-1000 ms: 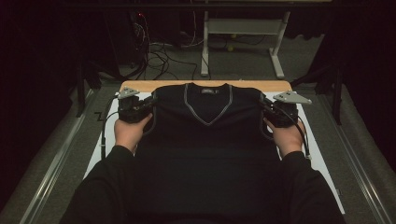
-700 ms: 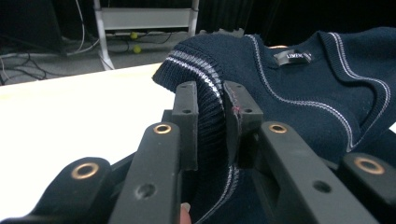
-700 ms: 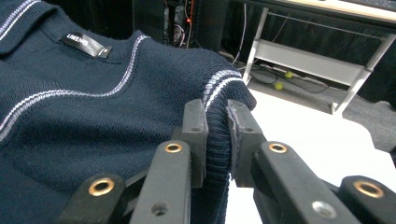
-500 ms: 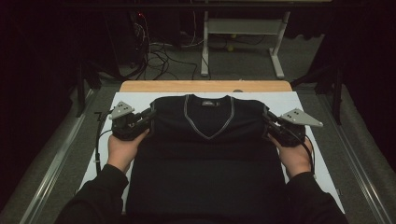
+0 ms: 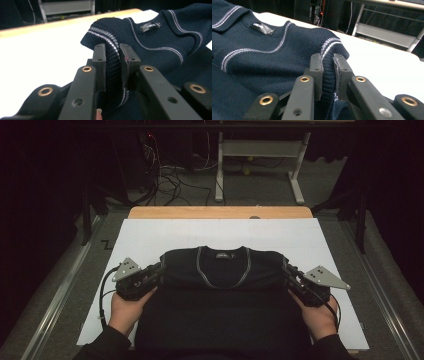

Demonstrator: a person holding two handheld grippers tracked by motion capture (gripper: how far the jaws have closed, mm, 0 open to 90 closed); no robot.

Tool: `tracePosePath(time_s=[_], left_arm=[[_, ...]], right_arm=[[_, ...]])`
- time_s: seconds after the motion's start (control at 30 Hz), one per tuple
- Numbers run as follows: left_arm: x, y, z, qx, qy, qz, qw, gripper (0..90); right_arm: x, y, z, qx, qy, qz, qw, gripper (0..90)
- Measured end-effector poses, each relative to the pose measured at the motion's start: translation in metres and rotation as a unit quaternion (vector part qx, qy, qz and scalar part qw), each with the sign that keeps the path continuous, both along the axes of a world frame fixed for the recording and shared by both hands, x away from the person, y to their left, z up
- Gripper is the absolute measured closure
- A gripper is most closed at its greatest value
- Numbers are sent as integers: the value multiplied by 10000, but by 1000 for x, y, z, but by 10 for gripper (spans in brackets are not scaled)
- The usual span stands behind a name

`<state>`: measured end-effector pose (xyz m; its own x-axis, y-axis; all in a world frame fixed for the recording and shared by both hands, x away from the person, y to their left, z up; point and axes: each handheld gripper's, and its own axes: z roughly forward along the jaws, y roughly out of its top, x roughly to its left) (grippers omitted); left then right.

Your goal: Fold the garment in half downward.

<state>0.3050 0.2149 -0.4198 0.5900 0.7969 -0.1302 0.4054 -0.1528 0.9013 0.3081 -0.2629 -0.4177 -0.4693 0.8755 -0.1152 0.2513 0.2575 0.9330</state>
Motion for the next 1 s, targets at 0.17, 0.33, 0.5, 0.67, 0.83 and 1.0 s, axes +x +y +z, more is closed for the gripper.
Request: tracePosePath(time_s=[0.17, 0.33, 0.5, 0.67, 0.83, 1.0], left_arm=[[-12, 2, -15, -19, 170, -73, 9998, 729], [-21, 3, -31, 49, 416, -162, 9990, 725], [-30, 7, -42, 136, 549, -189, 9982, 725], [-41, 6, -38, 140, 403, -241, 9988, 726], [-55, 6, -34, 140, 341, -359, 9987, 726], [-69, 6, -39, 219, 484, -384, 9978, 725]], right_arm=[[-15, -1, -17, 80, 100, 37, 9999, 800], [-26, -3, -28, 14, 295, 114, 9995, 797], [-36, -5, -35, -112, 397, 167, 9990, 796], [-48, -6, -34, -166, 354, 212, 9990, 796], [-61, -8, -32, -122, 340, 236, 9991, 796], [-73, -11, -34, -80, 481, 304, 9983, 795]])
